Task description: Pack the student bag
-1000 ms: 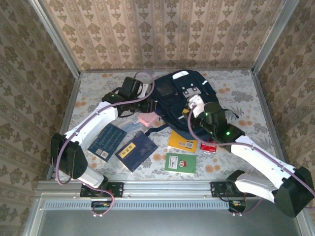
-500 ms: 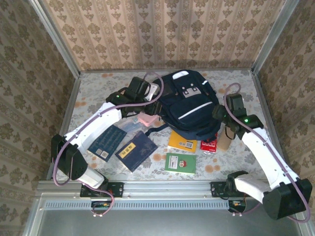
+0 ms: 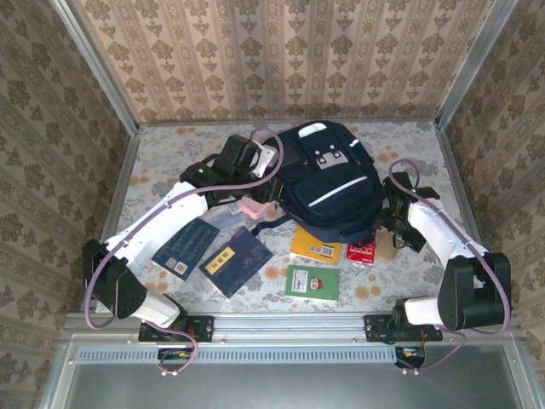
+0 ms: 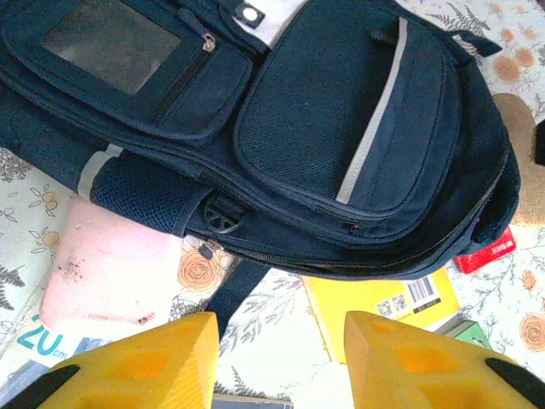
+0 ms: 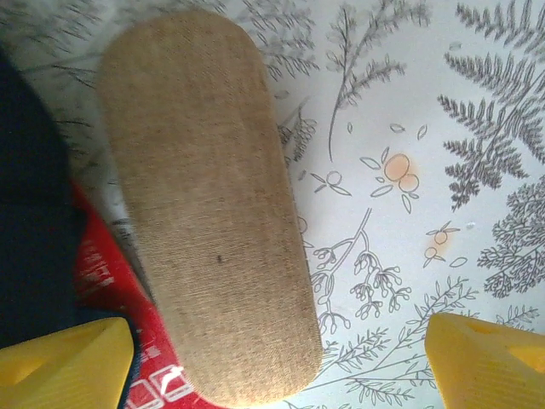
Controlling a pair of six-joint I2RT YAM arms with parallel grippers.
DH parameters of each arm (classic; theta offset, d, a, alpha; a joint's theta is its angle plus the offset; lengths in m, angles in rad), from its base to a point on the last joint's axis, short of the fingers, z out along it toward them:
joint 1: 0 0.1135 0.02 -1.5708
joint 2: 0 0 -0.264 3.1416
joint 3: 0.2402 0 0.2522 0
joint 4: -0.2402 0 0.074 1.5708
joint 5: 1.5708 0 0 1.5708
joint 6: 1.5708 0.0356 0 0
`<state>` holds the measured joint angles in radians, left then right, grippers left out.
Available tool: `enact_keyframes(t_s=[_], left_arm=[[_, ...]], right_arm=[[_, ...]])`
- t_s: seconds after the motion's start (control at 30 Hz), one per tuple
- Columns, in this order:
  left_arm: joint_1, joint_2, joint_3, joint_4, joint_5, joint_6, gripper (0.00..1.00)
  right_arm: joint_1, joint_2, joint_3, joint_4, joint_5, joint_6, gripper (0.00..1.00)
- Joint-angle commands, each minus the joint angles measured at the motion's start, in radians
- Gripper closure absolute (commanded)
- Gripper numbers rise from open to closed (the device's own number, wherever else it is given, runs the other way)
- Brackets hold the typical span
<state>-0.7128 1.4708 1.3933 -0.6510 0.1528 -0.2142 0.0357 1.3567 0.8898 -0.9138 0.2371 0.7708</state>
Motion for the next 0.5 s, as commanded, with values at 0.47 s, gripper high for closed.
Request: enact_keyframes(t_s=[0.47], left_arm=[[0.0,-0.025,-0.02,0.008,-0.001,0.02,0.56]], right_arm=[[-0.081,0.082,-0.192,0.368,-0.199,0.062,0.16]])
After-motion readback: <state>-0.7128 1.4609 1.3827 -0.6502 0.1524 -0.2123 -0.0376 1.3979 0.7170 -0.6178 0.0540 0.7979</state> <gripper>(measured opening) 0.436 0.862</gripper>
